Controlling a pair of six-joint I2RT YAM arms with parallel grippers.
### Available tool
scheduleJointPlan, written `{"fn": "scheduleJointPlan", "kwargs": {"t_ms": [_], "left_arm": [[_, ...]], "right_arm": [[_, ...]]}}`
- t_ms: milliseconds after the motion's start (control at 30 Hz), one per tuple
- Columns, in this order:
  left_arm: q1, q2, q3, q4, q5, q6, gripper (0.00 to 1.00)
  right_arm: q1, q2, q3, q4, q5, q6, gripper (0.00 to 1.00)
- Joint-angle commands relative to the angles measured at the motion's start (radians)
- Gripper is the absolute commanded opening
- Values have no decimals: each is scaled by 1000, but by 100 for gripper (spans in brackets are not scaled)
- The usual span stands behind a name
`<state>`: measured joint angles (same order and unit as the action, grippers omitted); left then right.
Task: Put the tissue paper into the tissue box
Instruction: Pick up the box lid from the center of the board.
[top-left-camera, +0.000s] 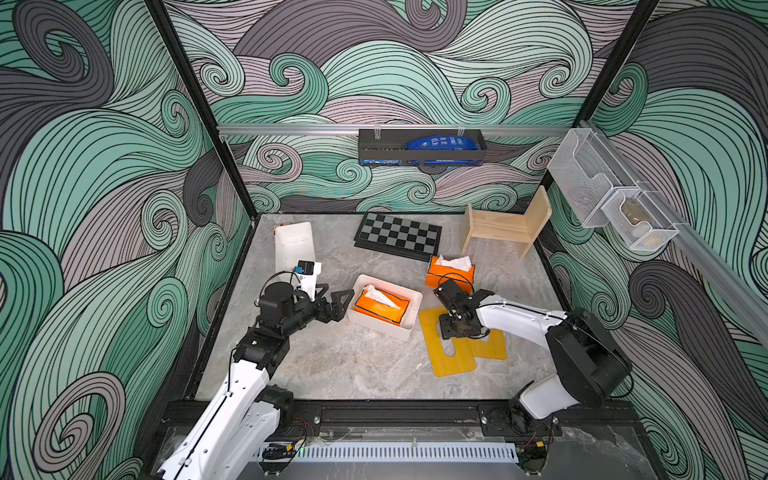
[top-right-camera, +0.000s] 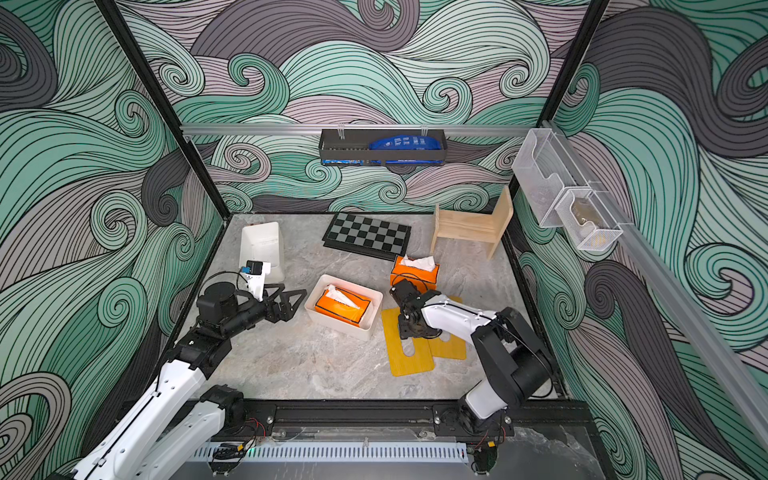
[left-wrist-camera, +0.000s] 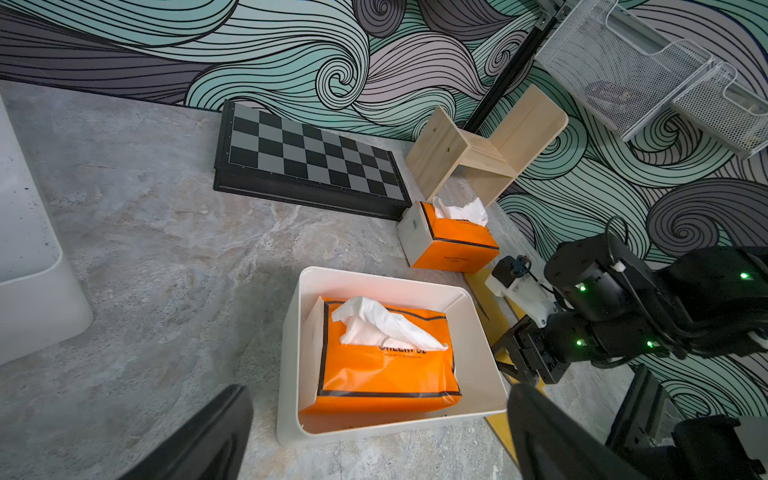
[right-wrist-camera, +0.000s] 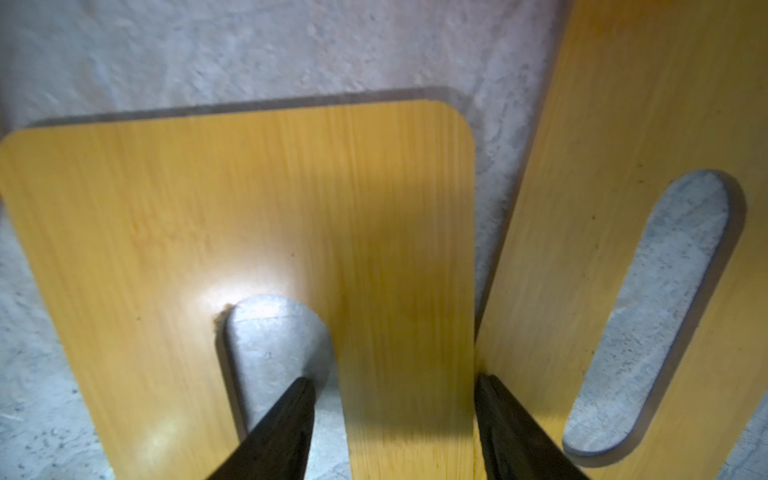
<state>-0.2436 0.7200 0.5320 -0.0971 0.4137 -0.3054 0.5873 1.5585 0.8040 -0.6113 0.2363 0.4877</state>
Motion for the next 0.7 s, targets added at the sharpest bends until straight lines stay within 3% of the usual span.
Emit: {"fn": "scheduleJointPlan", "kwargs": {"t_ms": [0, 267, 667], "left_arm": [[-1, -12, -3, 13, 17, 16, 99], [-2, -13, -3, 14, 15, 16, 99], [-2, -10, -3, 11, 14, 16, 99]], "right_arm": [[11, 51, -11, -3, -30, -24, 64], [11, 94, -19, -6, -25, -20, 60], [22, 95, -27, -10, 22, -1, 43]]}}
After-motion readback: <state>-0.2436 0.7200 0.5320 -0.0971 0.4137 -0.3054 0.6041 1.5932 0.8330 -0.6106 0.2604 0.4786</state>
